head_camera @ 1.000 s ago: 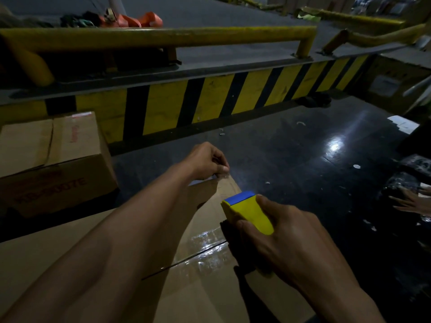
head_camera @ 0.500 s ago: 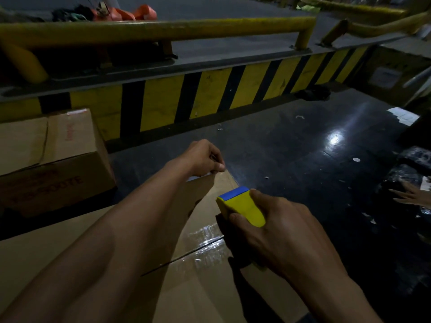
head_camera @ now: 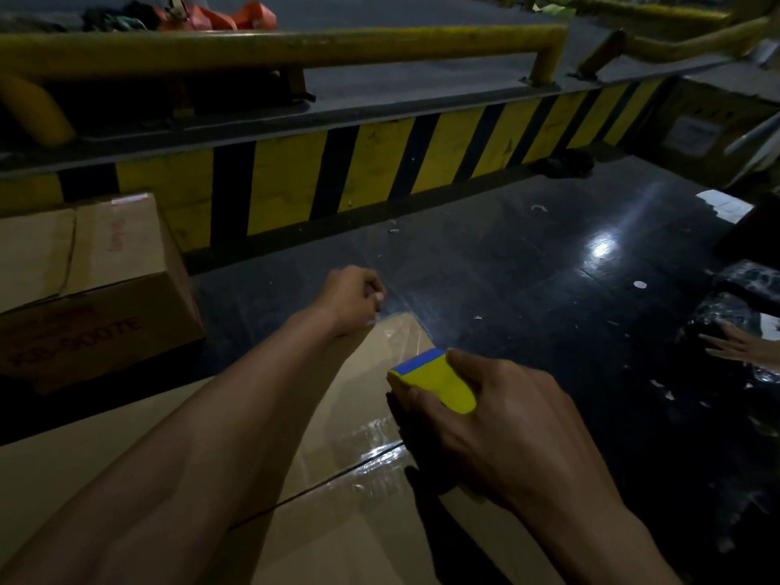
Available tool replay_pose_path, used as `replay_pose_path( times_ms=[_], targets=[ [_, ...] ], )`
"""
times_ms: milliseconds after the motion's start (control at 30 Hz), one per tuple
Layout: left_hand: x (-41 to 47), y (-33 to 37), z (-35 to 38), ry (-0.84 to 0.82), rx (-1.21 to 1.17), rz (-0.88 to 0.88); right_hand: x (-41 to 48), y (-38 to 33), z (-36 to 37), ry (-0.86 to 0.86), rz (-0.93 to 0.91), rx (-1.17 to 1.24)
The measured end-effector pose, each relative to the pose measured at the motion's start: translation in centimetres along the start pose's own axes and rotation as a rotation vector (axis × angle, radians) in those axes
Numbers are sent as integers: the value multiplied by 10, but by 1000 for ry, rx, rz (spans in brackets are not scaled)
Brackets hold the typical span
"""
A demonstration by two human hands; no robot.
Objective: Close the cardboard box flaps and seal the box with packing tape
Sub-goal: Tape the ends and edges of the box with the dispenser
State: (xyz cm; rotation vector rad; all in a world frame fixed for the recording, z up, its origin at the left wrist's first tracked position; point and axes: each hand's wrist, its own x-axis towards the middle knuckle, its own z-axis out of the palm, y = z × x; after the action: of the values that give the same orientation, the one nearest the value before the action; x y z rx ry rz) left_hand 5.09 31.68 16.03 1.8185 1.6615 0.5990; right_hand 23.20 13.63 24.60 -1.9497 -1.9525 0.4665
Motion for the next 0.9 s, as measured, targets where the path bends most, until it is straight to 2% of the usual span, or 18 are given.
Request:
replay_pose_path(
  times_ms=[100,167,233,300,567,900],
  targets=[
    [-15,14,-4,172,68,232,0,-1,0,6,0,10],
    [-31,21,-3,188,112,402,0,-1,0,9,-5,3],
    [-47,17,2,155,161,491,-1,-2,-1,23,-14,-8],
    [-55,11,4,116,177,469,-2,-3,-2,21,-16,-14],
    [-42,12,5,-83,168,200,-3,-5,-1,43,10,-12],
    [-49,5,12,-66,307,196,-10,-7,-22,-54,23,-45]
  ],
)
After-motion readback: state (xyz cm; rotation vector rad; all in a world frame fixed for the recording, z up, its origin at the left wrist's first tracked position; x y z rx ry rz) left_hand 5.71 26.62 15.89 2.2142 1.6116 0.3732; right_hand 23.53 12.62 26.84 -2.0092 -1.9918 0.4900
